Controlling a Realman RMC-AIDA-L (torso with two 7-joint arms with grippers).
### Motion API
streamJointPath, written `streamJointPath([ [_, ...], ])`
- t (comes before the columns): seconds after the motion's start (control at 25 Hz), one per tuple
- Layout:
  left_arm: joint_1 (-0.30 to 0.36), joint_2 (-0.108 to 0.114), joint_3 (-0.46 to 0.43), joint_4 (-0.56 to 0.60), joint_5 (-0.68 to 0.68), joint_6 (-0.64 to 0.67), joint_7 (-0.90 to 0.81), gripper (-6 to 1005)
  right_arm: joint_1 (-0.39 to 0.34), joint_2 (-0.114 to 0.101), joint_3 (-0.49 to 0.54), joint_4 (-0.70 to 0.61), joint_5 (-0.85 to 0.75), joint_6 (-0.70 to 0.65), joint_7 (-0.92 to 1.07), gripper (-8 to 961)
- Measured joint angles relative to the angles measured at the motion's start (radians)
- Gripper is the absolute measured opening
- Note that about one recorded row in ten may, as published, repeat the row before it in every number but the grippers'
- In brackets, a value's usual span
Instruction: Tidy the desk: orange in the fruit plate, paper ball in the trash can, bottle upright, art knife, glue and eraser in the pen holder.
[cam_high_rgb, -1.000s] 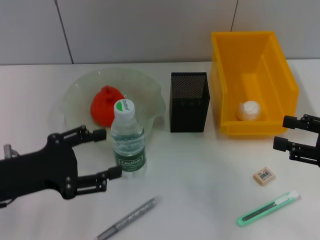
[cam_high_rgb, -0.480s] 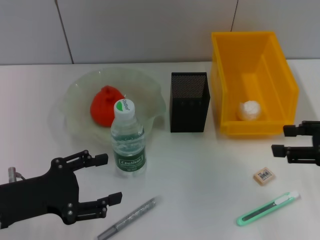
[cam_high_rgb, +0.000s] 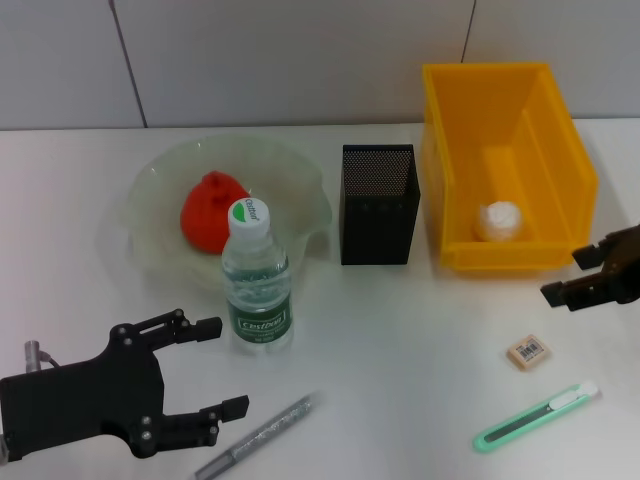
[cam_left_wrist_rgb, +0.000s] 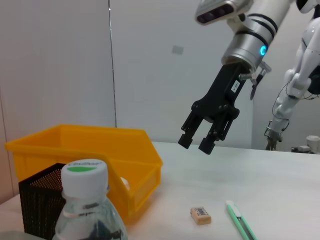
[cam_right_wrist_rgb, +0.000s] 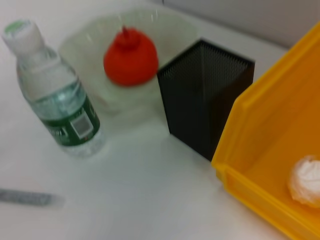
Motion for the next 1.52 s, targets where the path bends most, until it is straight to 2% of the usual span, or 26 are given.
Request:
streamJointPath([
  [0.04, -0.002, 0.000, 0.000, -0.010, 0.001, -0.002, 0.001, 833, 0.038, -0.010, -0.048, 0.006, -0.069, -0.022, 0.069, 705],
  [0.08, -0.002, 0.000, 0.000, -0.010, 0.001, -0.002, 0.001, 833, 0.038, -0.010, -0.048, 0.006, -0.069, -0.022, 0.069, 705],
  [0.24, -0.004, -0.002, 0.000, -0.020, 0.002, -0.006, 0.003, 834, 0.113, -0.010, -0.099, -0.017, -0.154, -0.087, 0.137, 705],
  [0.52, -0.006, -0.003, 0.000, -0.025, 0.002, -0.006, 0.003, 834, 0.167, -0.013, -0.163, -0.045, -0.206, -0.165, 0.145, 707],
  [0.84, -0.027, -0.004, 0.001, -0.046, -0.002, -0.006, 0.005, 834, 0.163, -0.012, -0.279, -0.042, -0.251, -0.188, 0.003, 705],
  [0.96, -0.028, -0.005, 0.002, -0.046, -0.002, -0.005, 0.005, 834, 0.155, -0.006, -0.292, -0.032, -0.256, -0.183, -0.074, 704],
  [1.52, -0.026, -0.006, 0.007, -0.049, -0.008, 0.010, 0.005, 834, 0.166, -0.002, -0.382, -0.072, -0.324, -0.184, -0.298, 695],
])
